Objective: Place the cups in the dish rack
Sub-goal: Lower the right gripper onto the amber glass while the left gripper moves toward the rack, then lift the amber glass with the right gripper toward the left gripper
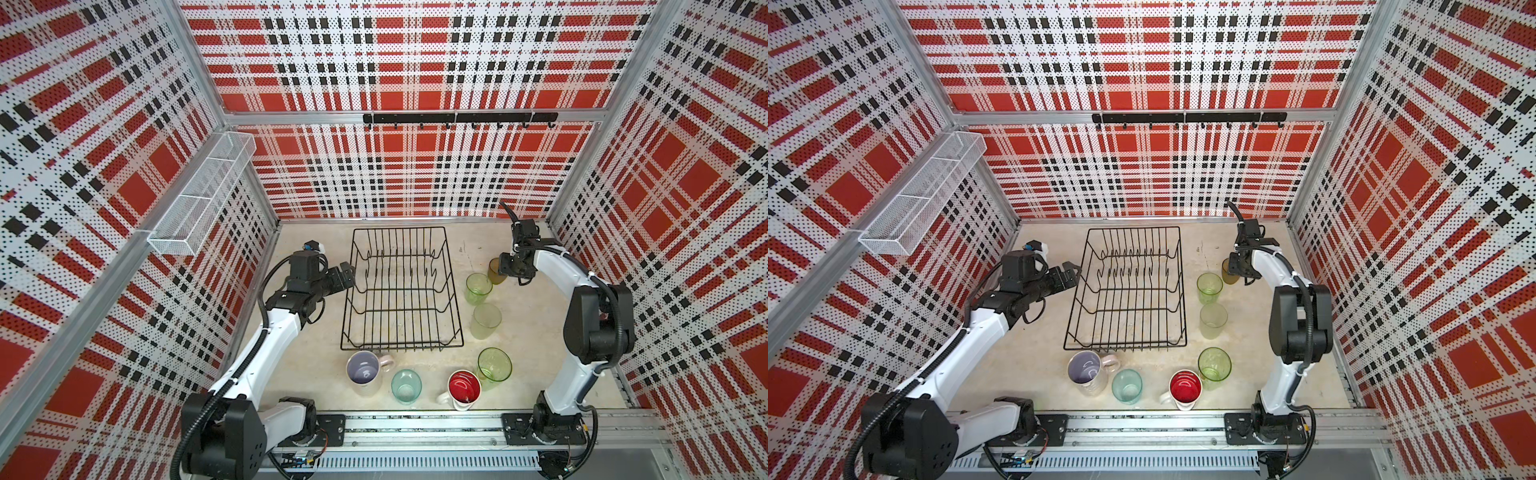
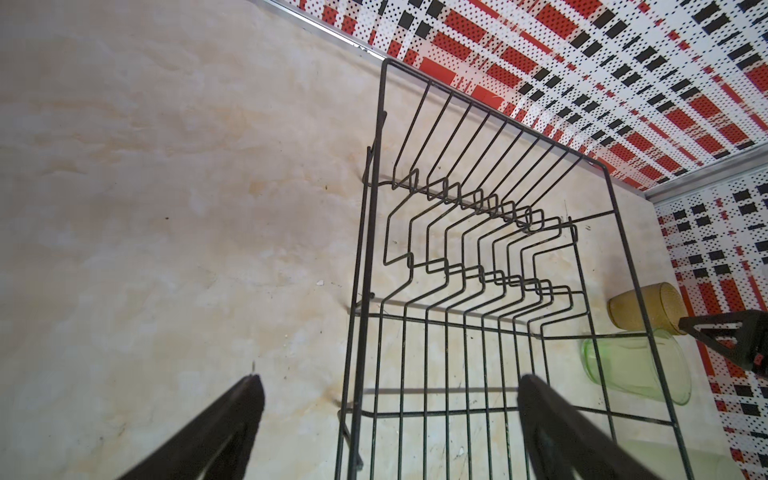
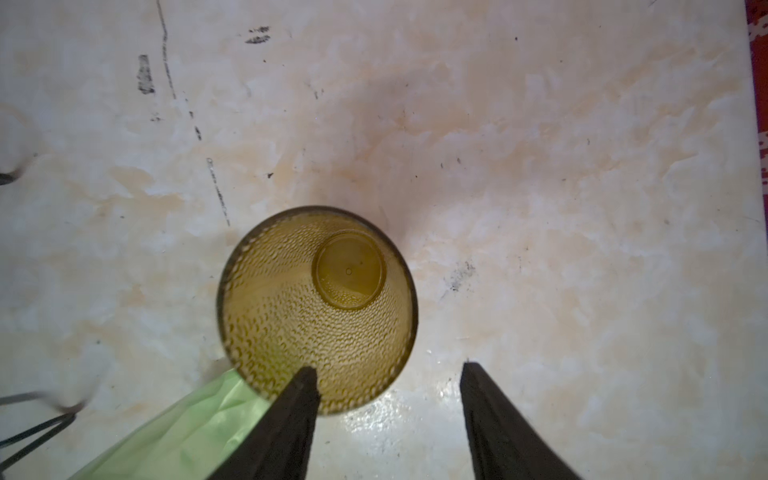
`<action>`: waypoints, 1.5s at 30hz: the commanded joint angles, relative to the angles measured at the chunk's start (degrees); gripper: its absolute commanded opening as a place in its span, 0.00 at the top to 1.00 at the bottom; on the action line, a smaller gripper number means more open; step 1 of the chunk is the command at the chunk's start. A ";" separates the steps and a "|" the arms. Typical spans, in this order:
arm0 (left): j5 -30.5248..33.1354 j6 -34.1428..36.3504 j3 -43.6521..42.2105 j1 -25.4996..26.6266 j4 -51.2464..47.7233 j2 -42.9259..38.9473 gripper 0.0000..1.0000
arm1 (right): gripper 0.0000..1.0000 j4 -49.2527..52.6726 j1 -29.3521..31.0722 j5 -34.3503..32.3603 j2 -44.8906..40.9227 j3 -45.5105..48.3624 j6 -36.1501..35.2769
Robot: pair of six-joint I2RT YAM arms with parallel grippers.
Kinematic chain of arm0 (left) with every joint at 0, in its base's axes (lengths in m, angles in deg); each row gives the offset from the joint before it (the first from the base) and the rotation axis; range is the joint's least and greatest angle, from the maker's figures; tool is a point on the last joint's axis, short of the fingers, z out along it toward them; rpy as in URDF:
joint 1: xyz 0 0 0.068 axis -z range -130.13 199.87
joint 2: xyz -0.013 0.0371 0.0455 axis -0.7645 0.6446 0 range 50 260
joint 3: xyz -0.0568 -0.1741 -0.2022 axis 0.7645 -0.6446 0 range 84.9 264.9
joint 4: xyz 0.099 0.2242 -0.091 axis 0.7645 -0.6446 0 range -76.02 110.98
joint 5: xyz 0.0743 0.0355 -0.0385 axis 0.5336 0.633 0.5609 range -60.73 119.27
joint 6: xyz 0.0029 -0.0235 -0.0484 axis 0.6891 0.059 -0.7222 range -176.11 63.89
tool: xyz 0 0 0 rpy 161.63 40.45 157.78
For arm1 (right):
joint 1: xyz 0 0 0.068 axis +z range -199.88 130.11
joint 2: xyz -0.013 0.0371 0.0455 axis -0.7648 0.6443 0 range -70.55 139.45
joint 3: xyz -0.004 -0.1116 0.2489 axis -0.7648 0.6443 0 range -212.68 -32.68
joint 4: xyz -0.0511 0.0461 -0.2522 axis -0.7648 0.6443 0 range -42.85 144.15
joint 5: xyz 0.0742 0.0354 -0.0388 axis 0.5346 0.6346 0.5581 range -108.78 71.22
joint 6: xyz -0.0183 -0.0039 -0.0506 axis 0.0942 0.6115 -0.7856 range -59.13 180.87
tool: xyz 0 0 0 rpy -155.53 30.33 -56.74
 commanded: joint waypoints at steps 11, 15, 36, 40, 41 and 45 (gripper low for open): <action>0.25 1.38 1.54 0.79 -0.90 -0.73 0.02 | 0.77 4.36 -0.69 0.25 7.55 -9.08 -1.42; 0.32 1.49 1.95 1.04 -1.11 -0.89 0.02 | 0.85 5.01 -0.83 -1.18 8.29 -9.05 -1.24; -9.90 -2.91 12.43 4.12 -0.28 -3.21 0.02 | 1.00 -11.85 0.11 2.82 -12.47 1.50 -1.80; -22.92 -9.66 10.98 4.99 10.26 -4.03 0.02 | 1.00 -21.10 0.75 12.21 -20.81 7.88 0.75; -27.63 -12.71 9.37 5.19 15.75 -4.45 0.02 | 1.00 -23.70 0.76 16.30 -22.60 9.66 2.07; -32.53 -21.49 4.88 6.51 30.93 -5.75 0.02 | 1.00 -33.54 0.75 30.22 -27.28 15.09 8.88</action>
